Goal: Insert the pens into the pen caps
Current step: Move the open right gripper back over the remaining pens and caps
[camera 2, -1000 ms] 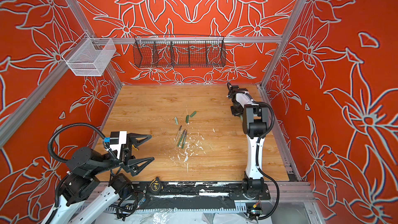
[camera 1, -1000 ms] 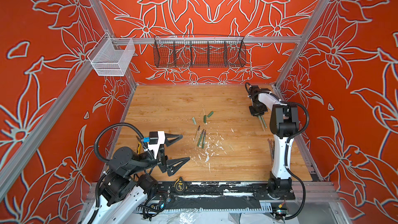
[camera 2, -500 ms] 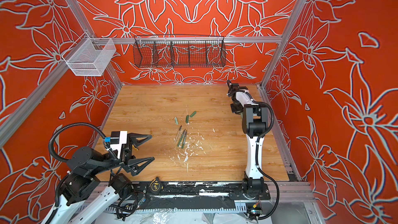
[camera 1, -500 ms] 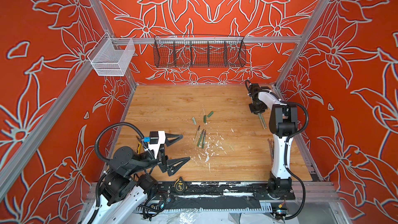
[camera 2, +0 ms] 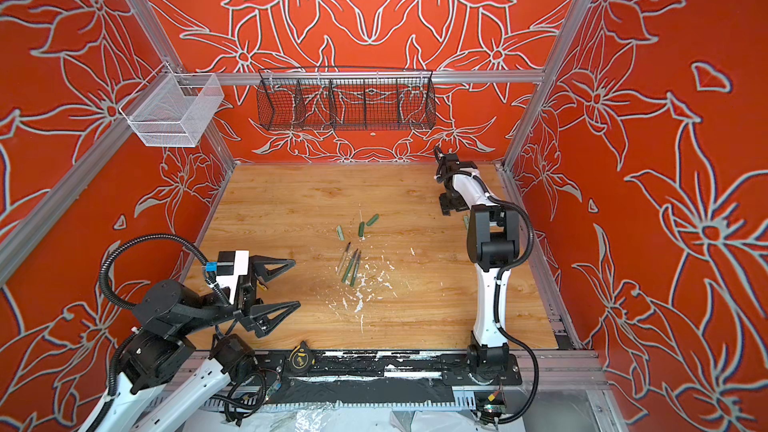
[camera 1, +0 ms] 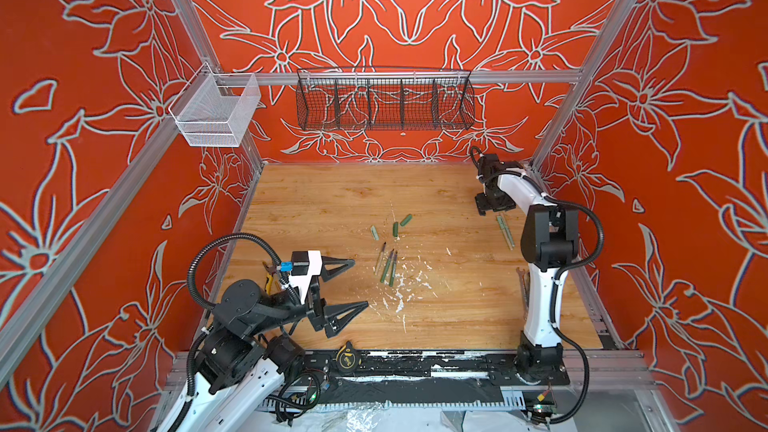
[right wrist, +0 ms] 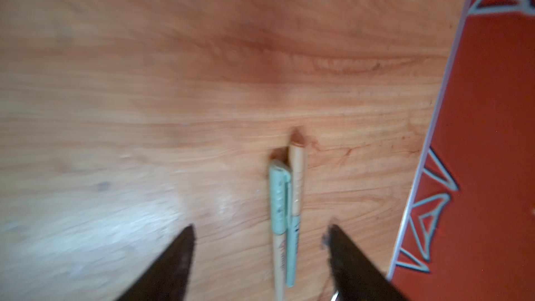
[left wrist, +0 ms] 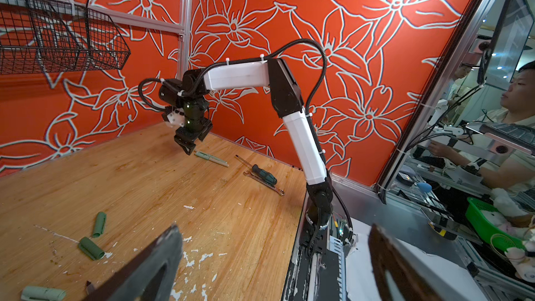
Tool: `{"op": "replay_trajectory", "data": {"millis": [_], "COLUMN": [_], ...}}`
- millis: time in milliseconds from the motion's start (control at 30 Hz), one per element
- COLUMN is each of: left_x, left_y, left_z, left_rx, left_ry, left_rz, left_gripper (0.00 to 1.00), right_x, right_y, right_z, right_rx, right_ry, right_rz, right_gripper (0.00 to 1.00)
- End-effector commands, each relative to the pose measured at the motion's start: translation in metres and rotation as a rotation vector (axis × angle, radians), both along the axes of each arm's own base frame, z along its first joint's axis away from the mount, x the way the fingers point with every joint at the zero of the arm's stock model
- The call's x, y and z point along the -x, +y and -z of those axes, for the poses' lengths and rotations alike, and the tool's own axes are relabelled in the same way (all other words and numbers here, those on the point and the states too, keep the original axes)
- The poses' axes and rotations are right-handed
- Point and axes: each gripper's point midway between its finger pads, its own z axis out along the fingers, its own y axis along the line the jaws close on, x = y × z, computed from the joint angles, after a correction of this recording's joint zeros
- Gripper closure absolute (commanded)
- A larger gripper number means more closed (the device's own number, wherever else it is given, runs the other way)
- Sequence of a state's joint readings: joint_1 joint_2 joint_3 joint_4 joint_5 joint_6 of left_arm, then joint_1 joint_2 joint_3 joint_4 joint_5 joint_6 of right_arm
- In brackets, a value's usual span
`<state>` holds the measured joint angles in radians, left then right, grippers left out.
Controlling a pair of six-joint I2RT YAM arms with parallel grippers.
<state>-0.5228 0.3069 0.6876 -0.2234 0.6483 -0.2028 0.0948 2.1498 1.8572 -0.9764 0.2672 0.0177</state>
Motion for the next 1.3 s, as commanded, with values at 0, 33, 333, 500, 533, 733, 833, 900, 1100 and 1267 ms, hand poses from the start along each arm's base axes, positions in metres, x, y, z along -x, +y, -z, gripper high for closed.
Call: {"op": "replay_trajectory", "data": {"millis": [0,33,333,500,533,733,833,900,1100,1267], "left_x": [-0.003,-0.003,-0.017,-0.034,-0.037,-0.057,-0.063,-0.066,-0.068,-0.067], "left_y": [-0.003,-0.003,0.009,0.031,0.035,0.051,0.054,0.054,0.053,0.052], "left_z": [0.002,0.003,0.028,0.048,0.051,0.077,0.083,0.083,0.083,0.083], "left_rx": [0.001,-0.002,-0.096,-0.186,-0.203,-0.306,-0.331,-0.337,-0.339,-0.335], "left_ry": [0.017,0.025,0.161,0.236,0.25,0.342,0.354,0.351,0.347,0.345], "left_rz": [0.009,0.008,-0.116,-0.292,-0.321,-0.459,-0.492,-0.499,-0.498,-0.495], "left_gripper": [0.03,0.03,0.03,0.03,0.03,0.03,0.03,0.03,0.03,0.03], "right_x": [0.012,0.014,0.08,0.121,0.128,0.155,0.159,0.159,0.14,0.105], "right_y": [0.053,0.066,0.201,0.253,0.26,0.297,0.312,0.317,0.302,0.299], "right_z": [-0.032,-0.035,-0.027,-0.008,-0.005,0.009,0.011,0.015,0.016,0.015], "right_rx": [-0.139,-0.17,-0.456,-0.494,-0.499,-0.531,-0.569,-0.573,-0.431,-0.425], "right_ry": [-0.085,-0.103,-0.154,-0.103,-0.093,-0.066,-0.052,-0.048,-0.097,-0.102], "right_rz": [-0.066,-0.081,-0.242,-0.275,-0.277,-0.269,-0.255,-0.239,-0.171,-0.101], "right_gripper": [0.16,0.16,0.16,0.22,0.22,0.27,0.34,0.37,0.46,0.51]}}
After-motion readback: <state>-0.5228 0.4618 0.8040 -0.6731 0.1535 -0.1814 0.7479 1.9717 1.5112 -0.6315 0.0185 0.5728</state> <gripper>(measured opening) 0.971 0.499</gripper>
